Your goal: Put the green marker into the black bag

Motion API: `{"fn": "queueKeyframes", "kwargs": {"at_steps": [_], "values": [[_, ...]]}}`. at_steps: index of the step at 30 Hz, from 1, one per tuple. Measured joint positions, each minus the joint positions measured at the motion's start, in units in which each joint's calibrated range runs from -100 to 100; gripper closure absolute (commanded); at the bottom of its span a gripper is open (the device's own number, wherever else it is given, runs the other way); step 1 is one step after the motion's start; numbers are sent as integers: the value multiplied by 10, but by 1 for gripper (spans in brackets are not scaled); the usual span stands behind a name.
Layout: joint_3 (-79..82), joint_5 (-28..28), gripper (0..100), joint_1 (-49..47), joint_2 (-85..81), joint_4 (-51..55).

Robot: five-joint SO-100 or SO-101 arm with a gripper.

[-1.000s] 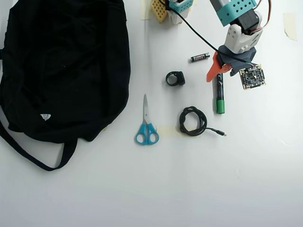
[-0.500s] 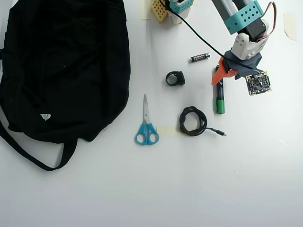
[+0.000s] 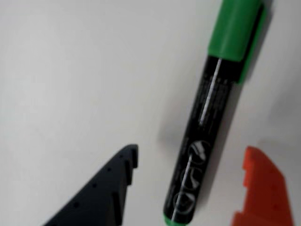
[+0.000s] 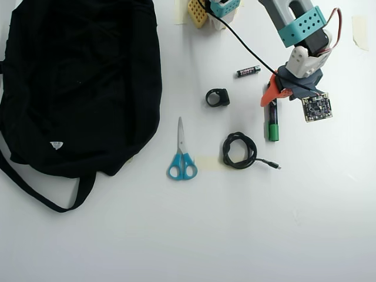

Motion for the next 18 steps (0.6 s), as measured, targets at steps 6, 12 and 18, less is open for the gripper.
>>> {"fn": "queueKeyframes", "kwargs": {"at_steps": [6, 12, 18], "values": [[0, -5, 71, 4, 1, 0], [-1, -6, 71, 8, 32, -1], [-1, -6, 71, 7, 36, -1]]}}
